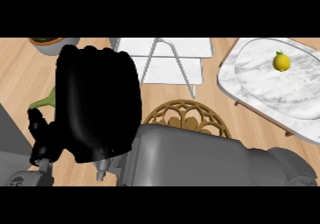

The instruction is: Pick the eggplant from the placemat and place it in the tiered shelf

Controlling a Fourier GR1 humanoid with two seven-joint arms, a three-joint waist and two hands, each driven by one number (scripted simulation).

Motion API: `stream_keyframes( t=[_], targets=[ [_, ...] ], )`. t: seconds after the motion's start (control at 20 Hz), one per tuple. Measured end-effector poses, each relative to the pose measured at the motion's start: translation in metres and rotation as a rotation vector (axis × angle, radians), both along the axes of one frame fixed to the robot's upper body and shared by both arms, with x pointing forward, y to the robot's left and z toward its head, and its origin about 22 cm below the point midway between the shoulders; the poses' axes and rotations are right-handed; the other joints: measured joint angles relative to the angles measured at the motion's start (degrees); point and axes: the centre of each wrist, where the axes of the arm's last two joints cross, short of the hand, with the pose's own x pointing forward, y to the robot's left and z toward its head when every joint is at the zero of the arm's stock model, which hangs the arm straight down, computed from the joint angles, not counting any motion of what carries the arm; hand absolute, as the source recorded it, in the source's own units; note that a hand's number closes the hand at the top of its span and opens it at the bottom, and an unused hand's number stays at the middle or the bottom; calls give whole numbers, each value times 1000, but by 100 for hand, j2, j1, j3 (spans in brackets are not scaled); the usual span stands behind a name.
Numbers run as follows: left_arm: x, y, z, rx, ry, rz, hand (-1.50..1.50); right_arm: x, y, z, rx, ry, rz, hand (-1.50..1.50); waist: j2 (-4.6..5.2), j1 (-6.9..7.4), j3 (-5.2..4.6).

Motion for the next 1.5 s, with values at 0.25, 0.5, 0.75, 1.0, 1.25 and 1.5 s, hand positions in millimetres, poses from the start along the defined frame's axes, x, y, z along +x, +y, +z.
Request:
stream_keyframes(
  t=[0.25, 0.5, 0.75, 1.0, 1.25, 1.5],
  targets=[
    [-4, 3, 0, 4, -12, 9, 0, 13, -4, 44, 54, -40, -59, 150, 9, -39, 1],
    [-5, 2, -1, 8, -31, 8, 0, 34, -13, 83, 91, -53, -130, 150, 36, -35, -1],
    [-3, 3, 3, 4, -25, 10, 0, 63, -34, 113, 109, -46, -210, 150, 62, -6, -2],
    [-3, 6, 1, 4, -36, 0, 0, 85, -51, 130, 101, -15, -242, 150, 74, 5, 5],
    [-1, -2, 0, 1, -45, 2, 0, 112, -71, 130, 56, 51, -252, 150, 88, 21, 9],
    [-1, -1, 2, 2, -43, -3, 0, 133, -78, 118, 2, 86, -272, 150, 98, 48, 7]
  ],
)
